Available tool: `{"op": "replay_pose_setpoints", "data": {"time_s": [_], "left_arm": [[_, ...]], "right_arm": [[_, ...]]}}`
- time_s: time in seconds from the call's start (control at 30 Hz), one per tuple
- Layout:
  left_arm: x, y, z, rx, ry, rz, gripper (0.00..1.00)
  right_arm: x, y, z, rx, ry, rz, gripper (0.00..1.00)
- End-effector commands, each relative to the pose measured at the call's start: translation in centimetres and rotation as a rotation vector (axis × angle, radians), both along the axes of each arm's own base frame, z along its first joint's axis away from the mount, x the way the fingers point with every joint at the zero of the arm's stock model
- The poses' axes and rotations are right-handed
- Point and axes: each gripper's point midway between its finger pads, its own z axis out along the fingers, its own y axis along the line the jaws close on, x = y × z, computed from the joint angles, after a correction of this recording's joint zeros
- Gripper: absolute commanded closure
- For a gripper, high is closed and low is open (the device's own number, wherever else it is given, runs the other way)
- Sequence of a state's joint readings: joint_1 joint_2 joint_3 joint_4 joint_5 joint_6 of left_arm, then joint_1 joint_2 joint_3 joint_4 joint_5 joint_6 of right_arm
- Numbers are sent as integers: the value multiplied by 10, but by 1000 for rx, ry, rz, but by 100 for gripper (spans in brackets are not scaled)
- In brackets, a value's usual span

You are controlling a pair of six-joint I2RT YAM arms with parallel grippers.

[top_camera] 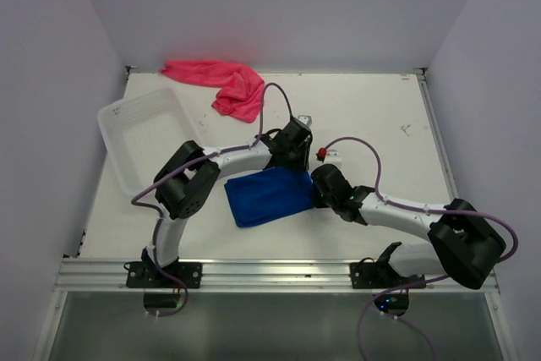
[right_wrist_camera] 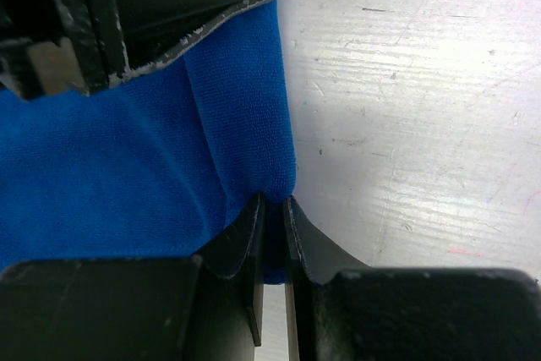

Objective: Roll the towels
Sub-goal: Roll the towel

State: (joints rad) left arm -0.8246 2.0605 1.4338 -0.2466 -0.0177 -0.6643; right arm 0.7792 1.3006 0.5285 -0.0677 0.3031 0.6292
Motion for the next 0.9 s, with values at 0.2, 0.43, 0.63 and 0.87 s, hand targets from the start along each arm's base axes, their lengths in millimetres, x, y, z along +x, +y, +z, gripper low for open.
{"op": "replay_pose_setpoints", "data": {"time_s": [0.2,0.43,0.63,0.87], "left_arm": [[-3,37,-23,317,-49,35,64],[-11,42,-37,415,-52,57,64],[-12,55,-41,504,-73,91,64],[-16,40,-55,461,-22,79,89]], "right_arm": [[1,-7,4,-2,-55,-54,100],[-3,-4,7,14,-68,-34,100],[-8,-6,5,29,-75,-34,100],[-10,-8,7,45,-88,-36,100]]}}
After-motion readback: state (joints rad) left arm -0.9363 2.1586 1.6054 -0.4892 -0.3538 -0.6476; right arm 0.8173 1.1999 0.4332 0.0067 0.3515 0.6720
